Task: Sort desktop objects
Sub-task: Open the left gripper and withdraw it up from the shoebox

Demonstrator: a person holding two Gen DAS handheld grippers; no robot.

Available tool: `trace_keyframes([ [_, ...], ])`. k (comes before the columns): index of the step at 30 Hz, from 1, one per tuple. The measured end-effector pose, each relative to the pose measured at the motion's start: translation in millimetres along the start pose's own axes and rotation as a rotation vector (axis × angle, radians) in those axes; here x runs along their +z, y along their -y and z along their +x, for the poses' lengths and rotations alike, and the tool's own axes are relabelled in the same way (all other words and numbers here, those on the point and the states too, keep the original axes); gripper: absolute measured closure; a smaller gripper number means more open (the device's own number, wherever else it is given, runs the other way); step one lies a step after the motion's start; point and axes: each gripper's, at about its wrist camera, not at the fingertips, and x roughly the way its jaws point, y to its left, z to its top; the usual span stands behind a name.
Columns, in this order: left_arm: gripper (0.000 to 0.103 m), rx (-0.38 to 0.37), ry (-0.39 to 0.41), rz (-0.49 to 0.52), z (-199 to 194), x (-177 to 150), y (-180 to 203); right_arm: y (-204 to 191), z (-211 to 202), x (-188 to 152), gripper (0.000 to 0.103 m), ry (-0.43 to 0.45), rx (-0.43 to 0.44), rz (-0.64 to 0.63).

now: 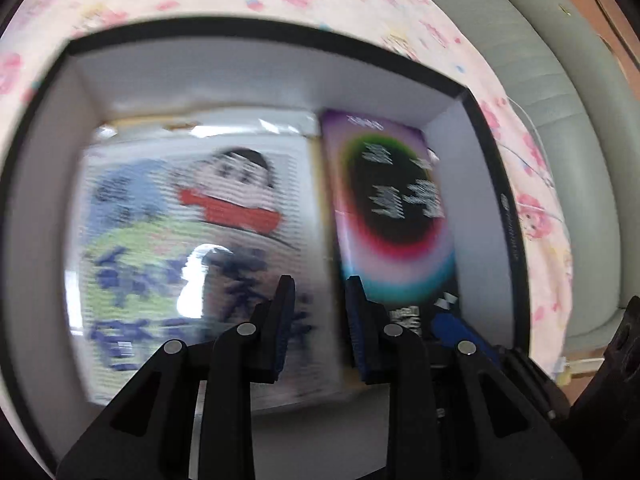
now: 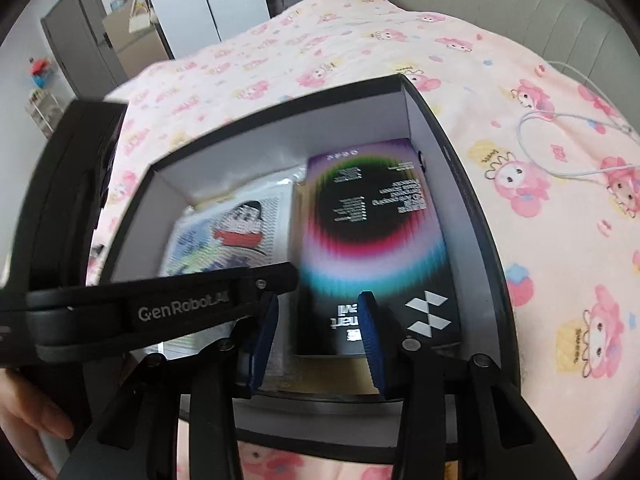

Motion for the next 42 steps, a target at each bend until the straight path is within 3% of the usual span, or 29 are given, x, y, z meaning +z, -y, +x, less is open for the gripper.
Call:
trace_keyframes([
  [4, 0.078, 0.026, 0.027, -0.037, -15.8, -1.9, -20.2, -3.2, 4.4, 0.6, 0.064, -0.017, 0.009, 0.001],
  [7, 0.078, 0.038, 0.037, -0.033, -19.9, -28.2, -22.2, -8.7, 5.7, 0.1, 0.064, -0.024, 0.030, 0.004],
  [12, 0.076, 0.054, 0.125, 0.044, -41.4, -26.5, 1.9, -17.1, -5.9, -2.9, 0.064, 0.002, 0.045, 0.012],
  [15, 0.075, 0.091, 0.198, 0.100, -69.7, -16.9, -1.3, -27.3, -21.4, -3.6, 0.064, 0.035, 0.040, 0.002],
  [19, 0.075, 0.145, 0.298, 0.137, -117.9, -27.7, 5.4, -46.7, -50.5, -4.2, 0.063, 0.082, 0.045, -0.021],
  [23, 0.066, 0.181, 0.375, 0.150, -159.3, -39.1, 7.6, -69.2, -82.5, -5.9, 0.063, 0.129, 0.068, -0.050],
  [34, 0.066, 0.325, 0.527, 0.157, -257.5, -101.9, -11.8, -137.5, -136.9, -32.1, 0.061, 0.200, 0.148, -0.121],
  [42, 0.066, 0.400, 0.557, 0.141, -288.3, -152.9, -33.5, -177.4, -156.8, -75.1, 0.061, 0.217, 0.183, -0.174],
])
